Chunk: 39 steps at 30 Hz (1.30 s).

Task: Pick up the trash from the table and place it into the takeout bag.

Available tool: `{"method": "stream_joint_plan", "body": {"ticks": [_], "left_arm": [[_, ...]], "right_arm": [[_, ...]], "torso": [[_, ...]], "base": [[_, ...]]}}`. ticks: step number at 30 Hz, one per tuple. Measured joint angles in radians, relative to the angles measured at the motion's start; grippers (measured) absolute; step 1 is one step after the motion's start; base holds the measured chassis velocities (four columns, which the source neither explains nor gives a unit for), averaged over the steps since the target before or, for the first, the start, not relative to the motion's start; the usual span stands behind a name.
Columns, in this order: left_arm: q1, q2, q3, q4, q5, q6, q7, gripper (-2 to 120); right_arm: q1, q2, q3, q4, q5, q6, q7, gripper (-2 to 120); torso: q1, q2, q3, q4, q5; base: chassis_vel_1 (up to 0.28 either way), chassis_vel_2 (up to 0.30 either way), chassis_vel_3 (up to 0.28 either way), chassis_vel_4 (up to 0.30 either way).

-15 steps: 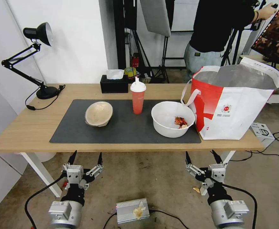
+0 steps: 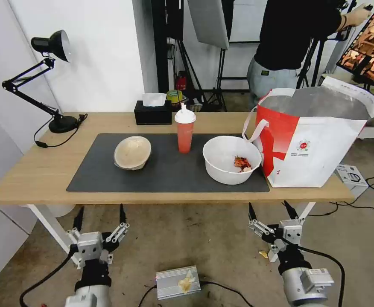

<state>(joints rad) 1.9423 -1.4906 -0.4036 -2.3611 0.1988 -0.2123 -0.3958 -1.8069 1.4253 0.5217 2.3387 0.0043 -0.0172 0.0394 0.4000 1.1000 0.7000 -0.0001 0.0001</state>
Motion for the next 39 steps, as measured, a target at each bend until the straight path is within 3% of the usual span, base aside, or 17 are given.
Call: {"method": "stream_joint_plan", "body": {"ticks": [1, 2, 3, 5, 9, 25, 37, 39], "left_arm": [[0.048, 0.003, 0.05, -0.021, 0.068, -0.072, -0.134, 100], [0.048, 0.003, 0.05, -0.021, 0.068, -0.072, -0.134, 100], [0.064, 0.004, 0.066, -0.028, 0.089, -0.096, -0.177, 100], [0.071, 0.007, 0.061, -0.041, 0.084, -0.141, -0.167, 100], [0.073, 0.01, 0.054, -0.043, 0.073, -0.167, -0.15, 100], [0.071, 0.019, 0.049, -0.04, 0.047, -0.171, -0.13, 100], [0.076, 0.042, 0.056, -0.018, -0.028, -0.162, -0.084, 100], [0.076, 0.042, 0.056, -0.017, -0.03, -0.162, -0.082, 100]], "right_arm": [[-0.016, -0.149, -0.057, 0.079, 0.011, -0.038, 0.083, 100], [-0.016, -0.149, -0.057, 0.079, 0.011, -0.038, 0.083, 100], [-0.022, -0.211, -0.081, 0.111, 0.016, -0.055, 0.117, 100], [-0.026, -0.269, -0.102, 0.139, 0.024, -0.055, 0.146, 100], [-0.022, -0.281, -0.11, 0.142, 0.033, -0.028, 0.154, 100], [-0.004, -0.301, -0.091, 0.143, 0.063, -0.012, 0.14, 100], [0.213, -0.6, -0.024, 0.082, 0.321, -0.036, 0.091, 100], [0.23, -0.617, -0.022, 0.076, 0.339, -0.04, 0.091, 100]], "torso": [[0.0, 0.0, 0.0, 0.0, 0.0001], [0.0, 0.0, 0.0, 0.0, 0.0001], [0.0, 0.0, 0.0, 0.0001, 0.0002], [0.0, 0.0, 0.0, 0.0002, -0.0002], [0.0, 0.0, 0.0, 0.0, 0.0], [0.0, 0.0, 0.0, 0.0, 0.0], [0.0, 0.0, 0.0, 0.0003, 0.0002], [0.0, 0.0, 0.0, 0.0004, 0.0]], "base": [[0.0, 0.0, 0.0, 0.0], [0.0, 0.0, 0.0, 0.0], [0.0, 0.0, 0.0, 0.0], [0.0, 0.0, 0.0, 0.0], [0.0, 0.0, 0.0, 0.0], [0.0, 0.0, 0.0, 0.0], [0.0, 0.0, 0.0, 0.0], [0.0, 0.0, 0.0, 0.0]]}}
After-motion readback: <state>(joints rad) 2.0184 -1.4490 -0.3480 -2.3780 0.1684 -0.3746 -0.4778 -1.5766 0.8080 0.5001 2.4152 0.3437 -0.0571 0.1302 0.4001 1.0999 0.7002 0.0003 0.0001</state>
